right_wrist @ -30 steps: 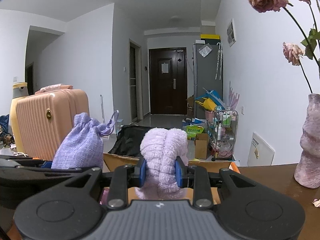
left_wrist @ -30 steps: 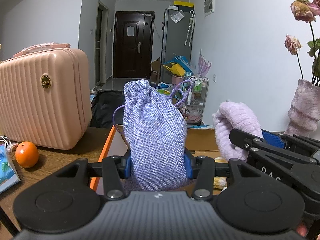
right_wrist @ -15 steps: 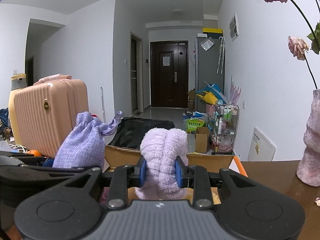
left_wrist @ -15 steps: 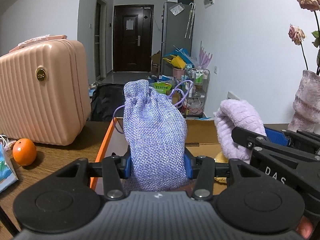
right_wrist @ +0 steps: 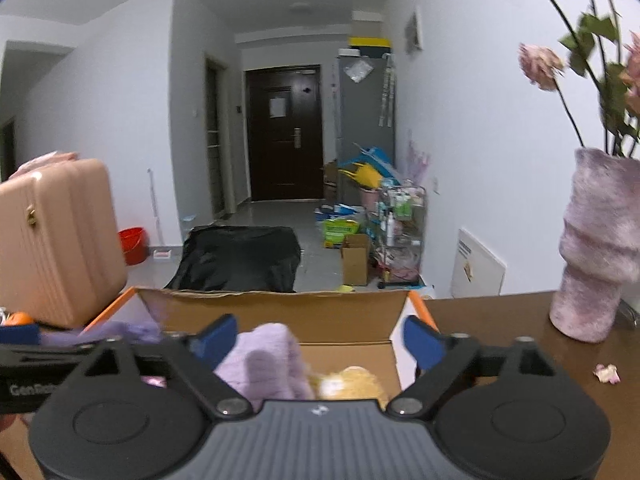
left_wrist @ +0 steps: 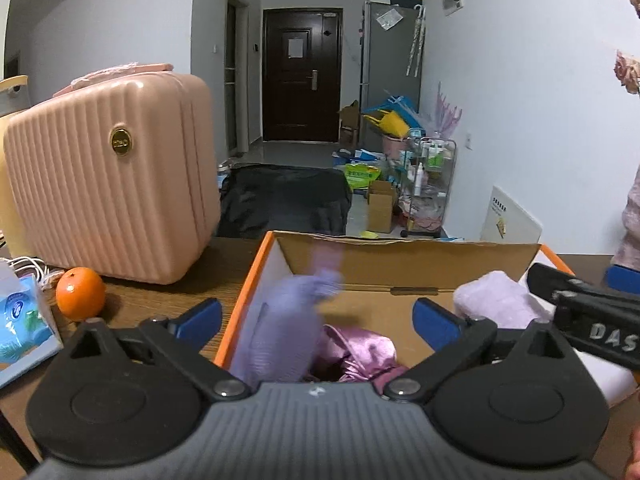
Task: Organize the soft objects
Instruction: 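Withdraw both tools from the box toward the blue ball and pink sponge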
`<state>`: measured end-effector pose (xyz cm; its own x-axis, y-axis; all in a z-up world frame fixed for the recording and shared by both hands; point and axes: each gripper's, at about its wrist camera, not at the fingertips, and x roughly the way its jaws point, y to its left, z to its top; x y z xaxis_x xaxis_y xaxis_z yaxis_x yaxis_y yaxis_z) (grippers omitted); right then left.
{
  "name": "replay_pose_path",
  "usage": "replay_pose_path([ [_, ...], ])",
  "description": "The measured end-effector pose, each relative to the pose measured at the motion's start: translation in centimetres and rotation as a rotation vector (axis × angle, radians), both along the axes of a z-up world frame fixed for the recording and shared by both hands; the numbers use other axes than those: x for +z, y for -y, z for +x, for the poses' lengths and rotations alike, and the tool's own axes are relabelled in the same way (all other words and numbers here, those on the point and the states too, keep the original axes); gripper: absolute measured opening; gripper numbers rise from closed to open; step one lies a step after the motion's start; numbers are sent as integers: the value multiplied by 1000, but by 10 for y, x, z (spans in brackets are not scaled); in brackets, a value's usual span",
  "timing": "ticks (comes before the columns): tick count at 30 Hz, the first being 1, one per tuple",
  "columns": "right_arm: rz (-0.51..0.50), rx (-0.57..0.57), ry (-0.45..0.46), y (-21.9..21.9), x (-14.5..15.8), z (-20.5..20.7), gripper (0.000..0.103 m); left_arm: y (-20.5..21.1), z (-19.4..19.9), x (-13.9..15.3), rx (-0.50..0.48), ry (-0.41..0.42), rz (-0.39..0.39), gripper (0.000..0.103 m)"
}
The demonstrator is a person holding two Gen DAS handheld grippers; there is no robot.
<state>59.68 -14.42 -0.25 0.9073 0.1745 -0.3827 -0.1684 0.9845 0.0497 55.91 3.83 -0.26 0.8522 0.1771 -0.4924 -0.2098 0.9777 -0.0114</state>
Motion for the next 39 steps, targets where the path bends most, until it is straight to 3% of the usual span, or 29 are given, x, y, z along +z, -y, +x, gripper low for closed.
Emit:
replay_pose_path([
  [1,5,-6,-2,1,0,1,103,0,0,0,1,-2,-1,103],
  [18,-3,-4,-11,4,-1,-2,103,-2,0,0,13,-4,-3,103],
  [39,2,3,-7,12,1,-31,103,-4,-28,5,7,19,-1,103],
])
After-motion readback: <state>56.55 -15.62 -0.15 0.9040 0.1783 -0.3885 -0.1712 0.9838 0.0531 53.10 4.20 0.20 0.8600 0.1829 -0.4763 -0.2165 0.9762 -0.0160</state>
